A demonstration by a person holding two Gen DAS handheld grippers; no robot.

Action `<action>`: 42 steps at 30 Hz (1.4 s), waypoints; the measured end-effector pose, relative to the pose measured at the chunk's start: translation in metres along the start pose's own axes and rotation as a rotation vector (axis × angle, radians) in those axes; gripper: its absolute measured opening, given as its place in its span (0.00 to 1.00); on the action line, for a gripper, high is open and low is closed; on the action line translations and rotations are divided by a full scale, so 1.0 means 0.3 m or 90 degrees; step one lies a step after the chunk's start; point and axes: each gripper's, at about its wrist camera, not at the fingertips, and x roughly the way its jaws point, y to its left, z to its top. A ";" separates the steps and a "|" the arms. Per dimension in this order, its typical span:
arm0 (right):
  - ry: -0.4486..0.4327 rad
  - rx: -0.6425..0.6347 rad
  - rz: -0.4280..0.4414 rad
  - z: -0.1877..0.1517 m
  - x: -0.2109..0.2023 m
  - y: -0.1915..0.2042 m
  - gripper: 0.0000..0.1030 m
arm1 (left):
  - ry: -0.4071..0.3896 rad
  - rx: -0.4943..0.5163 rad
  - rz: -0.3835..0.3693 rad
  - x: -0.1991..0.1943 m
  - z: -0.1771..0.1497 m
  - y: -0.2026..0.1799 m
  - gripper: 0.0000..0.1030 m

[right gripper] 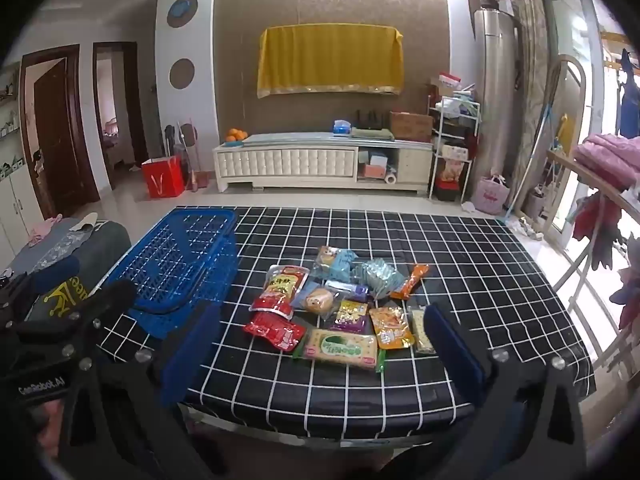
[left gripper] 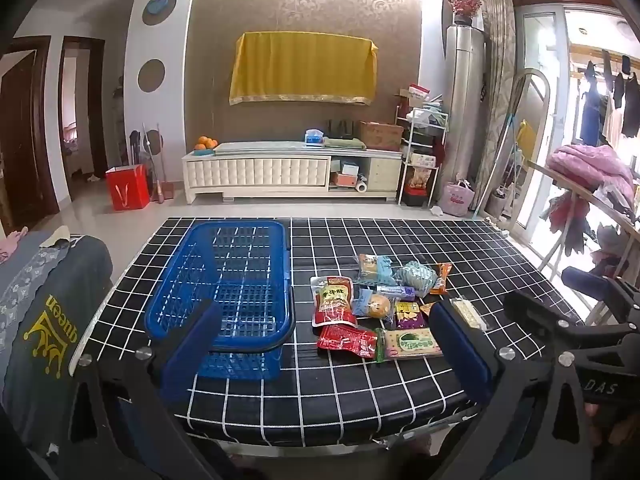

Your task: Organize snacks

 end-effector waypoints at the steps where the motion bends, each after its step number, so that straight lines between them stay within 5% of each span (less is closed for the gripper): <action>1: 0.000 0.000 0.000 -0.001 0.000 -0.002 1.00 | 0.000 0.000 0.000 -0.003 -0.001 0.001 1.00; 42: 0.020 0.008 0.020 -0.003 0.012 0.011 1.00 | 0.018 -0.004 0.008 0.011 -0.008 0.018 1.00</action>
